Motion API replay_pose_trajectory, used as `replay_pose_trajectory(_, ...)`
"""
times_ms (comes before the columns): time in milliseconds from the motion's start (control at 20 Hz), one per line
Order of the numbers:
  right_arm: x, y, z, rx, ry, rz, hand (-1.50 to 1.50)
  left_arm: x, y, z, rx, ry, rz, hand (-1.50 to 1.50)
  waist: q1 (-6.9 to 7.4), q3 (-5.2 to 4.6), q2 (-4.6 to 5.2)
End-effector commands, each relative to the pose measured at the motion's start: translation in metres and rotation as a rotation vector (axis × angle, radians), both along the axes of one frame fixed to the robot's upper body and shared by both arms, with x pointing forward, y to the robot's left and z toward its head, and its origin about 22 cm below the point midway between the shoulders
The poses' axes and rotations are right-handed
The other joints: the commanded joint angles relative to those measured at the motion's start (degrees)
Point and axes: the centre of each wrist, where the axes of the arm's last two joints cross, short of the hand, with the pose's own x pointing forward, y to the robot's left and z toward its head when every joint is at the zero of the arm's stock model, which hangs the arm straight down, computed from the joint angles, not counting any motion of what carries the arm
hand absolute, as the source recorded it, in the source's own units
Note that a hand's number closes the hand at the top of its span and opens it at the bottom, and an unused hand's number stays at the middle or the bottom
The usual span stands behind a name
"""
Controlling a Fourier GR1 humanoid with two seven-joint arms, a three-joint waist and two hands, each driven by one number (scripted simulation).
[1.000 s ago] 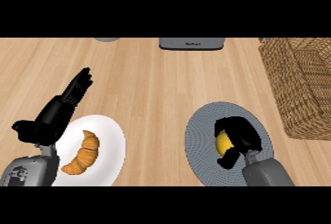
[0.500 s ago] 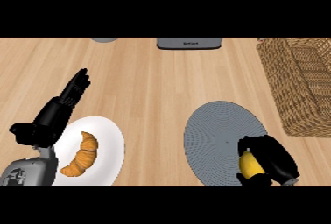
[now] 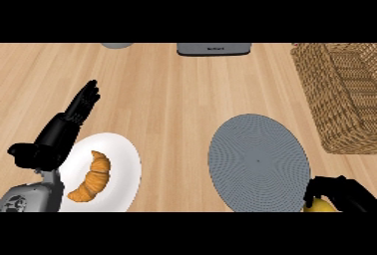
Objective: Pick the lemon from the placemat and place it in the basket
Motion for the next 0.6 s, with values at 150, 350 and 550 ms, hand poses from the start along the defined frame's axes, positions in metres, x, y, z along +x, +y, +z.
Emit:
replay_pose_trajectory(150,-0.034,-0.005,0.060,0.371,-0.175,-0.003,1.50,0.000,0.007,-0.002,0.002,-0.003,0.013,0.00,-1.07,-0.05,-0.13)
replay_pose_trajectory(350,-0.053,-0.027,0.113,0.425,-0.196,-0.015,1.50,-0.001,0.007,0.005,-0.011,0.013,0.005,0.00,-0.60,-0.07,-0.11)
replay_pose_trajectory(550,-0.067,-0.037,0.155,0.403,-0.173,-0.110,1.50,0.002,-0.009,-0.005,0.014,-0.003,-0.002,0.00,0.04,-0.06,0.14)
